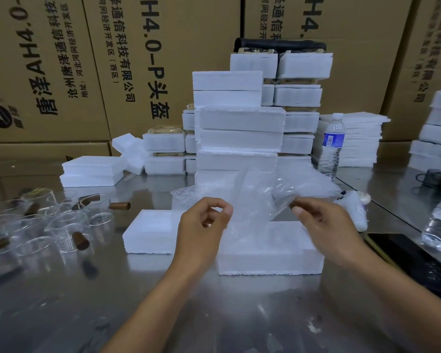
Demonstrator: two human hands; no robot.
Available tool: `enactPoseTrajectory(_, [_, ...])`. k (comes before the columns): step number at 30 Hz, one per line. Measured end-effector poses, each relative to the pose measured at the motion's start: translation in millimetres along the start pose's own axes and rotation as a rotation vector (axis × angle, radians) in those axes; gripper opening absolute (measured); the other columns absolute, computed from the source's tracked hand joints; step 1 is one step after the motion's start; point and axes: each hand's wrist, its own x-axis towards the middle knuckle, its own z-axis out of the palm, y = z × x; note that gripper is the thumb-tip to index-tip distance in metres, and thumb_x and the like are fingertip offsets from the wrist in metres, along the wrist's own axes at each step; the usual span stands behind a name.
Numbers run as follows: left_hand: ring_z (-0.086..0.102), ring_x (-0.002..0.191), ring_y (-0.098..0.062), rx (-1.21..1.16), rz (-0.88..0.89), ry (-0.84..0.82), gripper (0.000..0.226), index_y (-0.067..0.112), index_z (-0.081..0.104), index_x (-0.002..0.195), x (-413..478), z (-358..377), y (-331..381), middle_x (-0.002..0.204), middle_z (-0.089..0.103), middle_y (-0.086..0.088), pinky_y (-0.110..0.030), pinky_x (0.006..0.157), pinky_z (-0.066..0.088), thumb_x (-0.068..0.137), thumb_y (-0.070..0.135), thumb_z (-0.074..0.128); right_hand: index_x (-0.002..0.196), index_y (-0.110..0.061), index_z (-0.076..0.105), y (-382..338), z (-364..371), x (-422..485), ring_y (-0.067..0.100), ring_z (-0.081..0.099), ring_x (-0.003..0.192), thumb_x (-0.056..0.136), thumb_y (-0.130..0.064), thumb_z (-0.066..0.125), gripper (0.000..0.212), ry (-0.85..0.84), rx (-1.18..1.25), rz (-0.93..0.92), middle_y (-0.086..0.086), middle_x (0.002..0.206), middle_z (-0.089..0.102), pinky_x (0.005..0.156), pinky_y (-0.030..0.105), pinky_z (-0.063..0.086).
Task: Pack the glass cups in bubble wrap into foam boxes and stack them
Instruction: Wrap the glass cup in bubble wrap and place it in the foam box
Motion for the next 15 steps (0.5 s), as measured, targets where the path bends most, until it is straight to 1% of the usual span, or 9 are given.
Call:
enactPoseTrajectory(2, [0.053, 0.061, -0.002, 0.046, 0.063, -0.031, 0.017, 0.031, 0.065, 0.074, -1, -2, 2, 0.056, 0.056, 0.013, -0.009, 0.065, 0.04, 0.086, 0.019, 0.068, 0.096, -0.016, 0.069, -5, -3, 0, 0.008, 0.056, 0.08, 0.091, -0.015, 0.058, 0.012, -0.093, -0.181, -0.114, -0.005, 0.087, 0.065, 0.071, 0.011, 0.037])
enactPoseTrajectory(3, [0.054, 0.062, -0.002, 0.071, 0.096, -0.044, 0.018, 0.032, 0.065, 0.073, -1, -3, 3, 0.059, 0.059, 0.011, -0.009, 0.068, 0.039, 0.085, 0.019, 0.068, 0.095, -0.018, 0.069, -8, -3, 0, 0.009, 0.056, 0.082, 0.091, -0.018, 0.058, 0.012, -0.151, -0.239, -0.152, -0.006, 0.088, 0.065, 0.074, 0.017, 0.039])
enactPoseTrajectory(5, [0.053, 0.064, 0.0, 0.122, 0.157, -0.07, 0.019, 0.033, 0.065, 0.072, -3, -5, 4, 0.068, 0.062, 0.008, -0.005, 0.071, 0.037, 0.084, 0.019, 0.068, 0.091, -0.019, 0.068, -16, -2, -1, 0.013, 0.056, 0.084, 0.092, -0.022, 0.056, 0.012, -0.245, -0.302, -0.194, -0.003, 0.088, 0.065, 0.078, 0.03, 0.044])
enactPoseTrajectory(7, [0.052, 0.066, 0.0, 0.174, 0.215, -0.093, 0.021, 0.034, 0.064, 0.072, -5, -7, 6, 0.072, 0.062, 0.01, -0.004, 0.073, 0.035, 0.085, 0.018, 0.068, 0.083, -0.015, 0.065, -25, 1, 0, 0.016, 0.054, 0.079, 0.093, -0.024, 0.054, 0.017, -0.3, -0.347, -0.219, 0.0, 0.081, 0.063, 0.077, 0.038, 0.045])
enactPoseTrajectory(8, [0.052, 0.067, 0.0, 0.203, 0.248, -0.102, 0.023, 0.035, 0.063, 0.072, -6, -8, 7, 0.072, 0.061, 0.013, -0.003, 0.072, 0.035, 0.085, 0.017, 0.068, 0.078, -0.014, 0.062, -29, 4, 1, 0.017, 0.052, 0.075, 0.093, -0.025, 0.053, 0.02, -0.326, -0.36, -0.219, 0.0, 0.076, 0.061, 0.075, 0.04, 0.046])
enactPoseTrajectory(10, [0.052, 0.07, -0.002, 0.258, 0.314, -0.11, 0.026, 0.038, 0.061, 0.073, -7, -9, 9, 0.073, 0.06, 0.016, -0.003, 0.072, 0.034, 0.085, 0.017, 0.069, 0.073, -0.018, 0.06, -38, 8, 6, 0.017, 0.052, 0.071, 0.093, -0.028, 0.054, 0.023, -0.379, -0.337, -0.178, -0.002, 0.072, 0.059, 0.072, 0.037, 0.045])
enactPoseTrajectory(12, [0.052, 0.073, -0.004, 0.312, 0.375, -0.115, 0.027, 0.042, 0.059, 0.074, -8, -10, 11, 0.077, 0.057, 0.016, -0.005, 0.072, 0.034, 0.085, 0.019, 0.069, 0.079, -0.021, 0.067, -46, 12, 12, 0.014, 0.056, 0.073, 0.092, -0.029, 0.056, 0.018, -0.434, -0.271, -0.096, -0.005, 0.076, 0.065, 0.07, 0.027, 0.045])
enactPoseTrajectory(14, [0.052, 0.076, -0.005, 0.359, 0.443, -0.134, 0.025, 0.044, 0.058, 0.076, -8, -12, 13, 0.079, 0.056, 0.02, -0.009, 0.074, 0.035, 0.086, 0.024, 0.068, 0.085, -0.016, 0.07, -52, 15, 20, 0.014, 0.06, 0.076, 0.091, -0.027, 0.059, 0.017, -0.49, -0.235, -0.028, -0.004, 0.08, 0.068, 0.068, 0.017, 0.046])
enactPoseTrajectory(15, [0.053, 0.078, -0.004, 0.372, 0.472, -0.151, 0.022, 0.045, 0.058, 0.077, -8, -13, 14, 0.08, 0.057, 0.02, -0.012, 0.076, 0.037, 0.086, 0.027, 0.067, 0.085, -0.014, 0.07, -55, 16, 23, 0.011, 0.059, 0.074, 0.09, -0.025, 0.06, 0.016, -0.515, -0.207, 0.003, -0.004, 0.08, 0.067, 0.065, 0.012, 0.045])
